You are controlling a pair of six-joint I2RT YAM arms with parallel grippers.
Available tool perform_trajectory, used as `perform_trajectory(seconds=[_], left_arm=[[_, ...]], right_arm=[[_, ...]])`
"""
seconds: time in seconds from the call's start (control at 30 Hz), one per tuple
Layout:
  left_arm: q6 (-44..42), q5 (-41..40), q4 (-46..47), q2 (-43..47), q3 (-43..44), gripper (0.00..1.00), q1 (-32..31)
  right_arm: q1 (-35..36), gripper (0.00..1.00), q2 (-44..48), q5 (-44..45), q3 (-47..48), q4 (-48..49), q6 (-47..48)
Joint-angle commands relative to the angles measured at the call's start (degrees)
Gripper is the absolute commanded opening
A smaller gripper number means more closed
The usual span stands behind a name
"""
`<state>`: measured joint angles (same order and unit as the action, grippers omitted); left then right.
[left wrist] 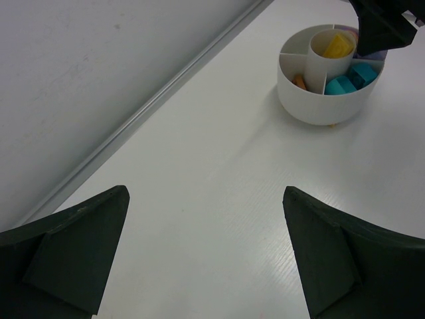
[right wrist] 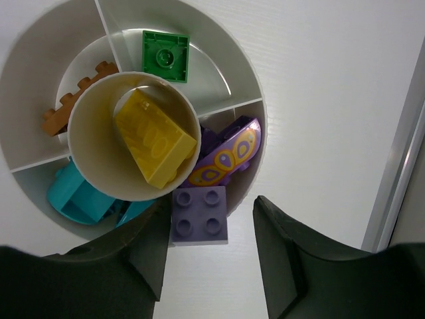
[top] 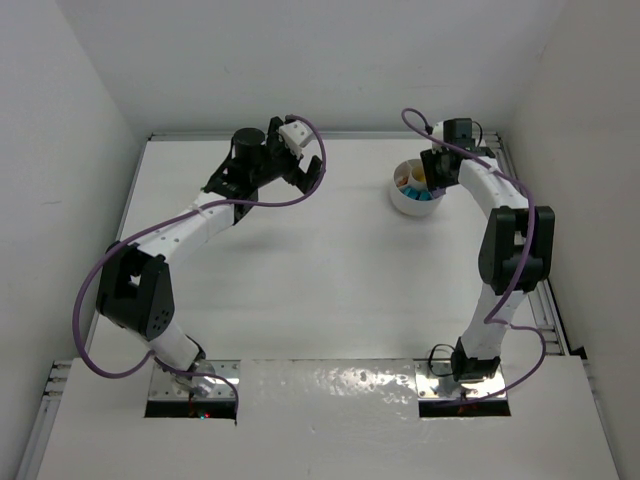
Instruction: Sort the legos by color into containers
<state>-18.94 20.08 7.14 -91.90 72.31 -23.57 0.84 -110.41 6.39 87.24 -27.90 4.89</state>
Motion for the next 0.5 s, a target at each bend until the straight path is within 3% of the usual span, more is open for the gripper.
perform_trajectory(seconds=[0.0, 0.47], left_arm=[[0.22, 0.05, 2.44, 1.37, 0.20, 1.00, 0.72], [0.48, 0.23, 2.62, 1.28, 0.37, 1.00, 0.72]], right_arm=[[-0.31, 0.52, 0.46, 0.02, 2.14, -0.05, -0.14], [-0.31, 0.60, 2.13, -3.23, 6.27, -3.56, -0.22]])
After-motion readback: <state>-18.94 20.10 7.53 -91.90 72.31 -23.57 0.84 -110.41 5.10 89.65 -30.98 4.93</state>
